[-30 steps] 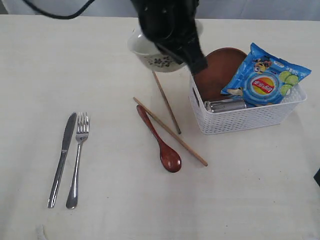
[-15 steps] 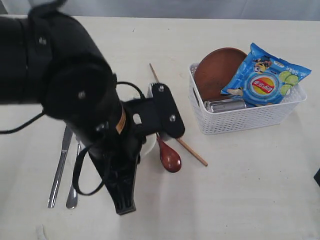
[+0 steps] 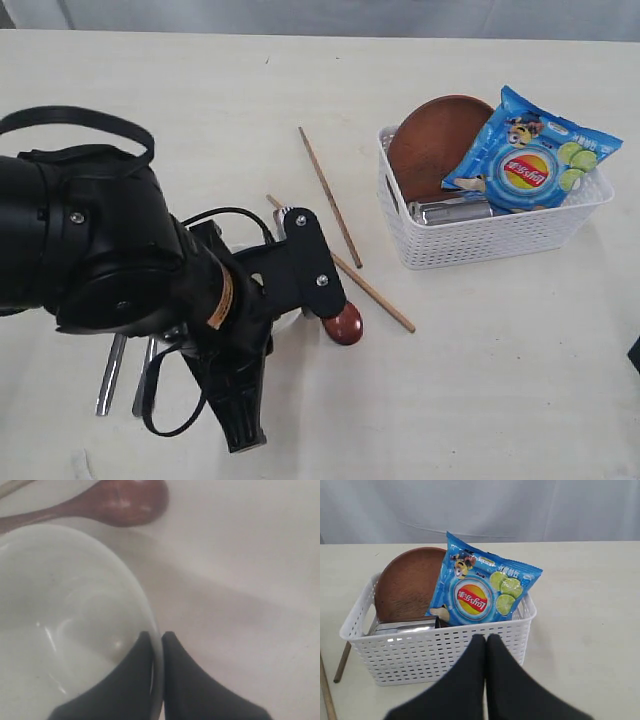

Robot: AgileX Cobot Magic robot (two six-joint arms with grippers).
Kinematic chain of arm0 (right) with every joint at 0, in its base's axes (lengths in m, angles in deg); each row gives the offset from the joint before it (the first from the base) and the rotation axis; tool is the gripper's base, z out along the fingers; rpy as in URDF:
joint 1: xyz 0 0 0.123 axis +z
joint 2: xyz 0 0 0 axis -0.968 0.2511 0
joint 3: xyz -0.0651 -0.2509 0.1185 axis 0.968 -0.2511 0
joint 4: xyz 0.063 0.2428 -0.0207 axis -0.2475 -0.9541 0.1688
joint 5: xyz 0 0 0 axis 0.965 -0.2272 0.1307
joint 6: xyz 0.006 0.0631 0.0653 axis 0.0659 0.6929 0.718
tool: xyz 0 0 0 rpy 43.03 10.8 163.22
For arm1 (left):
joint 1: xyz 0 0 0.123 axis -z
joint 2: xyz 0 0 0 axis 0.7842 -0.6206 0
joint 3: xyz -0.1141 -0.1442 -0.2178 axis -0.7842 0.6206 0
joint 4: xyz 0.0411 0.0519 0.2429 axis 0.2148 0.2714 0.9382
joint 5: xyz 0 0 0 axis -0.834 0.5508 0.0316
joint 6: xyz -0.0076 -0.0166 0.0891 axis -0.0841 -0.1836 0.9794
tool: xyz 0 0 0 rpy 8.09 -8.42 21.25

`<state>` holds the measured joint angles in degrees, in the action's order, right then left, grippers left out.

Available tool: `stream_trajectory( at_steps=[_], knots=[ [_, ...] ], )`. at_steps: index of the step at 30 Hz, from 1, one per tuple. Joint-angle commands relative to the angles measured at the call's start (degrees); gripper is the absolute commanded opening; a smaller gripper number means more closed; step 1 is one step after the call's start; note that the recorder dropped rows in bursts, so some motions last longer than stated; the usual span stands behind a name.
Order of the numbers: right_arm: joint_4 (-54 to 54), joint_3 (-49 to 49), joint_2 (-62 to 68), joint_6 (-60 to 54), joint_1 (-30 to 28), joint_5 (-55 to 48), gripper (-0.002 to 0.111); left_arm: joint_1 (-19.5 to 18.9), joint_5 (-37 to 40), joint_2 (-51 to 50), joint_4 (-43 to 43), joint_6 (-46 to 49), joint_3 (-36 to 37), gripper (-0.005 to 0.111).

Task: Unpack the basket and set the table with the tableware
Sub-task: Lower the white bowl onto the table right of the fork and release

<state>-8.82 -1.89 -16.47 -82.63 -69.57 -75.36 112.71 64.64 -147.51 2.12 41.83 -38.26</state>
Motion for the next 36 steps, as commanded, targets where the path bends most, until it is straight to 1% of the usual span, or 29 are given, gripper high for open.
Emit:
stream_trajectory(
  at_steps=[1, 4, 6, 7, 14, 17, 19, 21, 23, 24, 28, 30, 31, 32, 34, 35, 36],
  knots=[
    [0.0, -0.2, -0.3, -0.1, -0.3, 0.6, 0.0, 0.3, -0.3, 0.5, 2.5, -1.2, 0.9, 0.0],
    [0.0, -0.2, -0.3, -0.1, -0.3, 0.6, 0.0, 0.3, -3.0, 0.5, 2.8, -1.1, 0.9, 0.0],
    [0.0, -0.2, -0.3, -0.1, -0.3, 0.6, 0.0, 0.3, -7.2, 0.5, 2.8, -1.1, 0.9, 0.0],
    [0.0, -0.2, -0.3, -0.1, -0.3, 0.6, 0.0, 0.3, -7.9, 0.4, 2.8, -1.1, 0.9, 0.0],
    [0.0, -0.2, -0.3, -0.1, -0.3, 0.6, 0.0, 0.3, -3.9, -2.8, 2.5, -1.3, 1.0, 0.0],
    [0.0, -0.2, -0.3, 0.2, -0.3, 0.6, 0.0, 0.3, -3.0, -2.2, 2.5, -1.2, 1.0, 0.0],
    [0.0, -0.2, -0.3, 0.2, -0.3, 0.6, 0.0, 0.4, -2.6, -1.9, 0.5, -0.7, 1.0, 0.0],
    [0.0, -0.2, -0.3, 0.2, -0.3, 0.6, 0.0, 2.0, -0.9, -1.9, -0.4, 1.3, 1.0, 0.0],
    [0.0, -0.2, -0.3, 0.2, -0.3, 0.6, 0.0, 4.9, -0.5, -1.9, -0.5, 2.5, 1.0, 0.0],
    [0.0, -0.2, -0.3, 0.2, -0.3, 0.6, 0.0, 5.6, -0.8, -1.9, -0.2, 2.8, 1.0, 0.0],
    [0.0, -0.2, -0.3, 0.2, -0.3, 0.6, 0.0, 5.6, -0.5, -1.9, -0.2, 2.8, 1.0, 0.001],
    [0.0, -0.2, -0.3, 0.2, -0.3, 0.6, 0.0, 5.6, 0.8, -1.9, -0.2, 2.8, 1.0, 0.007],
    [0.0, -0.2, -0.3, 0.2, -0.3, 0.6, 0.0, 5.6, 1.2, -1.9, -0.2, 2.8, 1.0, 0.013],
    [0.0, -0.2, -0.3, 0.2, -0.3, 0.6, 0.0, 5.6, 1.8, -1.9, -0.2, 2.8, 1.0, 0.019],
    [0.0, -0.2, -0.3, 0.2, -0.3, 0.6, 0.0, 5.6, 2.0, -1.8, -0.1, 2.8, 1.0, 0.04],
    [0.0, -0.2, -0.3, 0.2, -0.3, 0.6, 0.0, 5.6, 2.0, -1.8, -0.1, 2.2, 1.0, 0.046],
    [0.0, -0.2, -0.3, 0.1, -0.3, 0.6, 0.0, 5.6, 1.9, -1.5, -0.1, 1.5, 0.8, 0.049]
  ],
)
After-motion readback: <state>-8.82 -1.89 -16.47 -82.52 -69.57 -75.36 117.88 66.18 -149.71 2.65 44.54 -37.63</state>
